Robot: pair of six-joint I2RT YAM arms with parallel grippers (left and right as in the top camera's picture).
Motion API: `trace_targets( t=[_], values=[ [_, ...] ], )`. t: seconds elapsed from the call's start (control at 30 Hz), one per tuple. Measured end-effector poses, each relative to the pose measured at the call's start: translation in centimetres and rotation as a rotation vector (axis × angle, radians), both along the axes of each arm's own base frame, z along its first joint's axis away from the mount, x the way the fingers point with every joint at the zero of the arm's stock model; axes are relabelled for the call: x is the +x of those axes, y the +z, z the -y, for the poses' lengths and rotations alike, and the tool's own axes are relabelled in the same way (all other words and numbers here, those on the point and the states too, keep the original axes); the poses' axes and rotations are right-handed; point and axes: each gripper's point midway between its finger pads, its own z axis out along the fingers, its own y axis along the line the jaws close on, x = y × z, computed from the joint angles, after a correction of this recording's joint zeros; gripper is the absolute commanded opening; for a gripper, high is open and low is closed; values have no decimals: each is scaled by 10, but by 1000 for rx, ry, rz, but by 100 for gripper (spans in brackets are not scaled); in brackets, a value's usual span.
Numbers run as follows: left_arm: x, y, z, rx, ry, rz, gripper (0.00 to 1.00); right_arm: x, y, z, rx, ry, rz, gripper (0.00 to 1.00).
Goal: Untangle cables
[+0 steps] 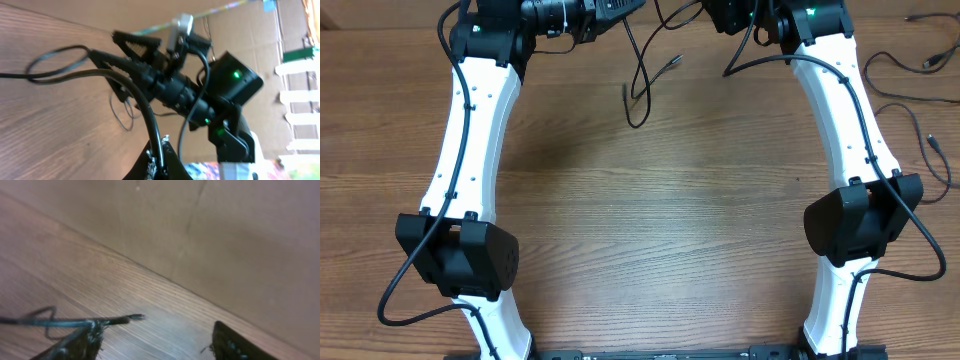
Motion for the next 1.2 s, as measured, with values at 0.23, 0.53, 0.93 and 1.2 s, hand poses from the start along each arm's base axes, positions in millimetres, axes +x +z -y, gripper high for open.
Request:
trace_targets(
  t=[0.23,0.53,0.93,1.2],
  values=[
    [-6,5,4,-19,-43,13,4,-6,-4,-6,21,33,-32,86],
    [-3,9,3,-19,-32,43,4,-16,-14,-9,31,54,-90,86],
    [-25,16,23,-72,-142,-18,4,-3,6,-13,53,65,9,86],
    [-63,25,57,-118,-333,-41,4,9,24,-15,66,67,98,89]
  ],
)
